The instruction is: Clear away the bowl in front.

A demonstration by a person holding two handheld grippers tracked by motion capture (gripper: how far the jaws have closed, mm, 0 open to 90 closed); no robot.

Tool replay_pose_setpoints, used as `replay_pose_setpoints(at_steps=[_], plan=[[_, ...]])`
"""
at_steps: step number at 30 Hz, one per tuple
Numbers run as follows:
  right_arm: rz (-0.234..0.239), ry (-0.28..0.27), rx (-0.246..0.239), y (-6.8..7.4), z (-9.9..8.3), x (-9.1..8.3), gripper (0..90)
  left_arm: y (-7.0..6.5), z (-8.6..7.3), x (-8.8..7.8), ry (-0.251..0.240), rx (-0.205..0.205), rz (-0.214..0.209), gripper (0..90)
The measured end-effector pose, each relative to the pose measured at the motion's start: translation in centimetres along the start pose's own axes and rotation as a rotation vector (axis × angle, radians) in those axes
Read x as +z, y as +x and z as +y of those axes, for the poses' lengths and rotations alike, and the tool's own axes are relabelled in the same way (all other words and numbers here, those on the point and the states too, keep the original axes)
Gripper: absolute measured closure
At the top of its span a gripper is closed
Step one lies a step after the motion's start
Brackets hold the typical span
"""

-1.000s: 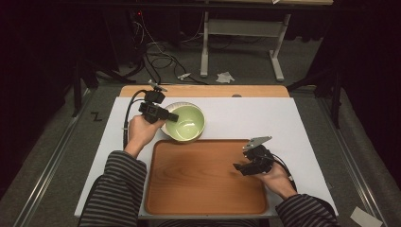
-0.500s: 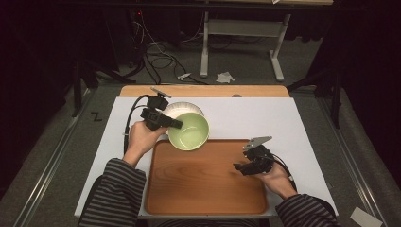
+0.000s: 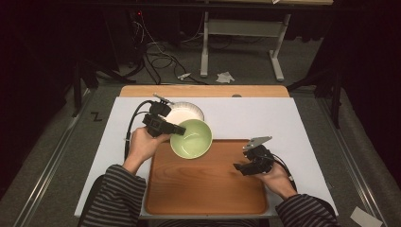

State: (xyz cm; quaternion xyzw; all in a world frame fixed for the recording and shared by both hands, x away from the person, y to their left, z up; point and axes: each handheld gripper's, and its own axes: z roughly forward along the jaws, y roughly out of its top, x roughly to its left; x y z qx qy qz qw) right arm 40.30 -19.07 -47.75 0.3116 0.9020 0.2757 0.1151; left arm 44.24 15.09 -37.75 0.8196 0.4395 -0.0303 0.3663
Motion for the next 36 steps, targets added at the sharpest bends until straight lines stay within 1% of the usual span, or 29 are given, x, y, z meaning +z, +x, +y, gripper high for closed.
replay_pose_setpoints(at_steps=[8, 12, 13, 19, 26, 29, 32, 36], plan=[[0.0, 0.001, 0.0, 0.0, 0.0, 0.0, 37.2, -0.5, -0.7, 0.3, 0.006, 0.01, -0.016, 83.7], [0.0, 0.002, 0.003, 0.0, 0.0, 0.0, 37.2, -0.7, -1.1, 0.8, 0.012, 0.012, -0.021, 83.7], [-0.001, 0.0, -0.003, 0.0, 0.0, 0.0, 37.2, -0.8, -1.3, 1.0, 0.017, 0.012, -0.027, 83.6], [-0.001, 0.001, -0.002, 0.0, 0.0, 0.0, 37.2, -0.7, -1.7, 1.7, 0.027, 0.008, -0.041, 83.6], [0.0, -0.001, -0.003, 0.0, 0.0, 0.0, 37.2, -0.7, -2.0, 2.3, 0.037, 0.005, -0.038, 83.6], [0.0, -0.002, -0.007, 0.0, 0.0, 0.0, 37.2, -0.6, -2.1, 2.7, 0.045, 0.003, -0.039, 83.6], [0.001, 0.001, 0.003, 0.0, 0.0, 0.0, 37.2, -0.6, -2.1, 3.1, 0.051, 0.003, -0.037, 83.6], [0.001, 0.001, 0.003, 0.0, 0.0, 0.0, 37.2, -0.6, -2.2, 3.8, 0.066, 0.003, -0.034, 83.7]])
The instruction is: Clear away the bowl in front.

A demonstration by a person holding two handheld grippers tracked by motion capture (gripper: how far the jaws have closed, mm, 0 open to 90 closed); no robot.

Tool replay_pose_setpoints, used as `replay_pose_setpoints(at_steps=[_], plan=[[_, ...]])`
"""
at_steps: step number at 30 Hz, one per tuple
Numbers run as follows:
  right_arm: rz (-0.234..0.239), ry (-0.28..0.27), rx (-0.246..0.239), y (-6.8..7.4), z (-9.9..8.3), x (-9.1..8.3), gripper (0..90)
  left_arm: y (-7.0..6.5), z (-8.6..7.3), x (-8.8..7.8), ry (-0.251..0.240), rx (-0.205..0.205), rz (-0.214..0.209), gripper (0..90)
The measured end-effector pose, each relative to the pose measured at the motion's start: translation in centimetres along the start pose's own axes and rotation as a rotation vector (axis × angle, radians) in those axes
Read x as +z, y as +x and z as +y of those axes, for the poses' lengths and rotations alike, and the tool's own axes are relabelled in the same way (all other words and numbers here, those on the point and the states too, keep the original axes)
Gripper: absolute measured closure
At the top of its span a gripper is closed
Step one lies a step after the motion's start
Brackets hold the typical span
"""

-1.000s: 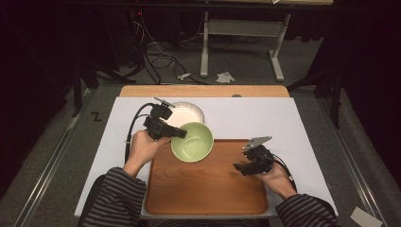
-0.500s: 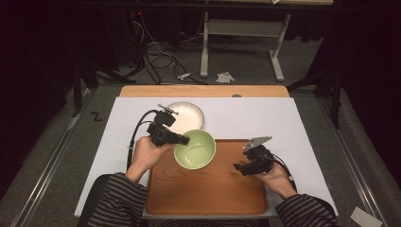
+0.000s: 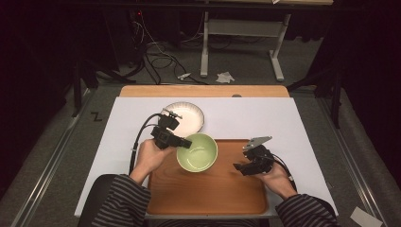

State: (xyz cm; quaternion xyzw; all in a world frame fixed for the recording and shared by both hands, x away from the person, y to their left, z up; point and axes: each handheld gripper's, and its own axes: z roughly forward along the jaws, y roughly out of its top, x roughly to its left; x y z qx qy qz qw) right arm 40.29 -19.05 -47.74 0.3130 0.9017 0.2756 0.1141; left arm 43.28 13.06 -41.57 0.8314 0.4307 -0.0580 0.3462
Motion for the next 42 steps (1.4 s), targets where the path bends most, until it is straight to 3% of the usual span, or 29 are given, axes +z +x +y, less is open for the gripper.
replay_pose_setpoints(at_steps=[12, 26, 42], plan=[[-0.004, -0.012, 0.003, 0.1, 0.0, -0.3, 37.2, 0.0, 0.0, 2.1, 0.038, 0.017, 0.049, 83.6], [-0.002, -0.021, -0.011, 0.1, 0.0, -0.2, 37.3, 0.6, -0.7, 4.6, 0.079, -0.006, 0.047, 83.7], [0.001, -0.022, -0.013, 0.1, 0.0, -0.2, 37.4, 0.4, -0.9, 6.0, 0.096, -0.009, 0.064, 83.4]])
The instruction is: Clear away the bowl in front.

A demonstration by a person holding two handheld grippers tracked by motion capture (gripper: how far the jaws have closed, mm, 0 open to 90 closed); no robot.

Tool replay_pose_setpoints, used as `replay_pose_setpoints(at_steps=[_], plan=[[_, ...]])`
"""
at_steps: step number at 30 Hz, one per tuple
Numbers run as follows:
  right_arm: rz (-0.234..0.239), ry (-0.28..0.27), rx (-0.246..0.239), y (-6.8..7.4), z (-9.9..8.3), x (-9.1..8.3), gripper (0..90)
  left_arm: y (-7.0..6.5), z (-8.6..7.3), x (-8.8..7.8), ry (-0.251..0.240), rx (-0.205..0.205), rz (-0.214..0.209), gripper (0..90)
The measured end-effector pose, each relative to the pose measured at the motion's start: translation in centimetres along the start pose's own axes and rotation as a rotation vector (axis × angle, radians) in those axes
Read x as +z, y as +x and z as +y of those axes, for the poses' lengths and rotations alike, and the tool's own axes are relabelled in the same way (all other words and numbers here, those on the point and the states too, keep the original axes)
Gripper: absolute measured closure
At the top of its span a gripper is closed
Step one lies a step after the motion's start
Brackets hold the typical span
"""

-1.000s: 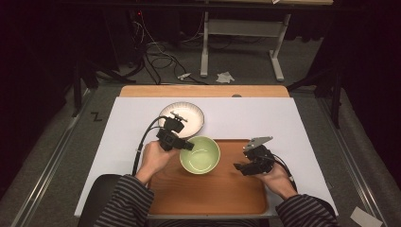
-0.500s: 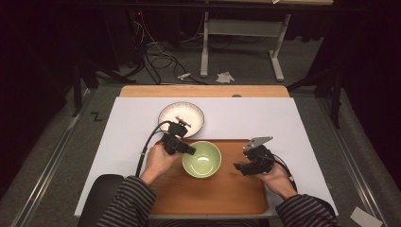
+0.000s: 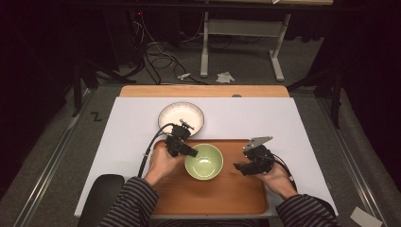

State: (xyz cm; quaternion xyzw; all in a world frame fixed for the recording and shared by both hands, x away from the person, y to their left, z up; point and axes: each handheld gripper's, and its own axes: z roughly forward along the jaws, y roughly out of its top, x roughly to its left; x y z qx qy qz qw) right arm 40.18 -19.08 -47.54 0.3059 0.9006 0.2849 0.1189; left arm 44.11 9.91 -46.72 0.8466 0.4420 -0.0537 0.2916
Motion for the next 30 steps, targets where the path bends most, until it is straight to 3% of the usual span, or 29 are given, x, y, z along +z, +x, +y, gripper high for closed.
replay_pose_setpoints(at_steps=[21, 30], plan=[[0.005, 0.005, 0.002, -0.08, -0.02, 0.17, 37.3, -0.25, -0.31, -0.21, -0.041, -0.008, -0.009, 82.2], [0.004, 0.009, 0.001, -0.11, -0.01, 0.18, 37.3, -0.92, -0.28, -0.51, -0.077, 0.022, -0.012, 67.5]])
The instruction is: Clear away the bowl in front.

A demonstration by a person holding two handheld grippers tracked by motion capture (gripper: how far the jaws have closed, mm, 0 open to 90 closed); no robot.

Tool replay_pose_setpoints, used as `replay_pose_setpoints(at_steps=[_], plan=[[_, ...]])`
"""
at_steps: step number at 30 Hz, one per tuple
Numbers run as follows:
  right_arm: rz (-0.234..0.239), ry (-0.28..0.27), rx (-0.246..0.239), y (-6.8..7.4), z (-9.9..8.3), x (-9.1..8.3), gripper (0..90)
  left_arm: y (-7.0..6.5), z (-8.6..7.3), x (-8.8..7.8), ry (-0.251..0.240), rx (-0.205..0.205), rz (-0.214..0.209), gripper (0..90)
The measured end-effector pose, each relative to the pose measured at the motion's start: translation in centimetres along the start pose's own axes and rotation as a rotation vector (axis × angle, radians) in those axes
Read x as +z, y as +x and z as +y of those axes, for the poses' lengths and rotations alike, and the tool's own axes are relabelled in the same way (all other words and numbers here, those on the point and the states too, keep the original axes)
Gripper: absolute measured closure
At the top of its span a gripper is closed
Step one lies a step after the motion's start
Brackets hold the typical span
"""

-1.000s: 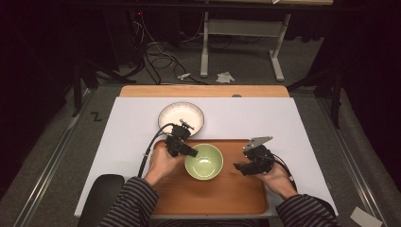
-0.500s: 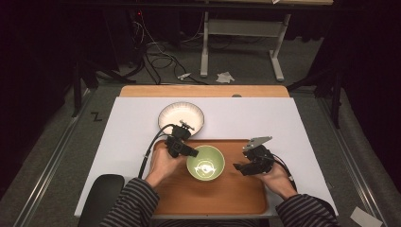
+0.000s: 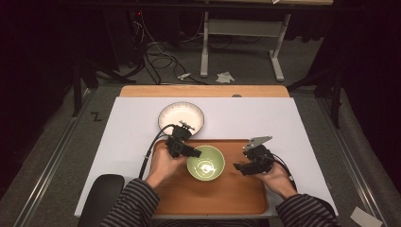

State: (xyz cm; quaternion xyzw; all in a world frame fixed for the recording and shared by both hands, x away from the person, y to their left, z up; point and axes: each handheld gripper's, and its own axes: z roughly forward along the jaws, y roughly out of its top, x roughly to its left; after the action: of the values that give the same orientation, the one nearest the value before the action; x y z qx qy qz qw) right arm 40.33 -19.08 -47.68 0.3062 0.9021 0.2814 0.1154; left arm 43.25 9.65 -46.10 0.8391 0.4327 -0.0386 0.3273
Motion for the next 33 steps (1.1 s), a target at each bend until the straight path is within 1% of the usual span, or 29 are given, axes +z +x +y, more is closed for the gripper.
replay_pose_setpoints(at_steps=[1, 2, 3, 4, 6, 7, 8, 9, 12, 14, 16, 17, 18, 19, 20, 21, 23, 24, 27, 30, 31, 32, 33], plan=[[0.001, 0.0, 0.002, 0.0, 0.0, 0.0, 37.3, -0.2, 0.1, -0.2, -0.012, 0.008, 0.006, 63.1], [0.001, 0.0, 0.002, 0.0, 0.0, 0.0, 37.3, -0.2, 0.1, -0.2, -0.012, 0.008, 0.006, 61.4], [-0.001, -0.007, 0.0, 0.0, 0.0, -0.1, 37.3, -0.3, 0.2, -0.5, -0.024, 0.008, 0.011, 59.4], [-0.001, -0.007, 0.0, 0.0, 0.0, -0.1, 37.3, -0.3, 0.2, -0.5, -0.024, 0.008, 0.011, 58.1], [-0.004, -0.004, 0.004, 0.0, 0.0, -0.2, 37.3, -0.5, 0.2, -0.8, -0.039, 0.01, 0.015, 57.2], [-0.004, -0.004, 0.003, 0.0, 0.0, -0.1, 37.3, -0.6, 0.2, -1.3, -0.054, 0.013, 0.017, 55.3], [-0.004, -0.004, 0.003, 0.0, 0.0, -0.1, 37.3, -0.6, 0.2, -1.3, -0.054, 0.013, 0.017, 54.8], [-0.001, -0.007, -0.001, 0.0, 0.0, -0.1, 37.3, -0.6, 0.3, -1.9, -0.072, 0.017, 0.016, 54.4], [-0.004, -0.006, 0.002, 0.0, 0.0, -0.1, 37.3, -0.8, 0.3, -2.6, -0.103, 0.014, 0.011, 54.0], [-0.004, -0.006, 0.006, 0.0, 0.0, -0.1, 37.3, -0.8, 0.4, -2.9, -0.103, 0.015, 0.01, 53.7], [-0.005, -0.005, 0.008, 0.0, 0.0, -0.1, 37.3, -1.0, 0.5, -3.4, -0.123, 0.017, 0.011, 53.5], [-0.005, -0.005, 0.008, 0.0, 0.0, -0.1, 37.3, -1.0, 0.5, -3.7, -0.123, 0.027, 0.011, 53.5], [-0.006, -0.004, 0.003, 0.0, 0.0, -0.1, 37.4, -1.1, 0.6, -4.0, -0.14, 0.021, 0.012, 53.4], [-0.007, 0.001, 0.013, 0.0, 0.0, -0.2, 37.3, -1.1, 0.6, -4.6, -0.146, 0.029, 0.01, 53.3], [-0.007, 0.001, 0.013, 0.0, 0.0, -0.2, 37.3, -1.1, 0.6, -4.6, -0.146, 0.029, 0.01, 53.3], [-0.004, -0.007, 0.01, -0.1, 0.0, -0.1, 37.4, -1.2, 0.6, -4.8, -0.161, 0.026, 0.014, 53.3], [-0.004, -0.005, 0.018, 0.0, 0.0, -0.2, 37.3, -1.2, 0.7, -5.5, -0.181, 0.022, 0.019, 53.3], [-0.006, -0.004, 0.008, 0.0, 0.0, -0.2, 37.3, -1.2, 0.6, -5.7, -0.176, 0.032, 0.02, 53.2], [-0.008, -0.004, 0.011, 0.0, 0.0, -0.1, 37.3, -1.0, 0.4, -6.7, -0.207, 0.016, 0.022, 53.2], [-0.01, 0.003, 0.013, 0.0, 0.0, -0.2, 37.3, -0.9, 0.3, -7.0, -0.213, 0.012, 0.028, 53.2], [-0.008, -0.006, 0.018, 0.0, 0.0, -0.2, 37.2, -0.9, 0.2, -7.3, -0.213, 0.01, 0.03, 53.2], [-0.007, -0.008, 0.014, 0.0, -0.1, -0.2, 37.3, -0.8, 0.1, -7.7, -0.221, 0.004, 0.032, 53.2], [-0.007, -0.008, 0.014, 0.0, -0.1, -0.2, 37.3, -0.8, 0.1, -7.7, -0.221, 0.004, 0.032, 53.2]])
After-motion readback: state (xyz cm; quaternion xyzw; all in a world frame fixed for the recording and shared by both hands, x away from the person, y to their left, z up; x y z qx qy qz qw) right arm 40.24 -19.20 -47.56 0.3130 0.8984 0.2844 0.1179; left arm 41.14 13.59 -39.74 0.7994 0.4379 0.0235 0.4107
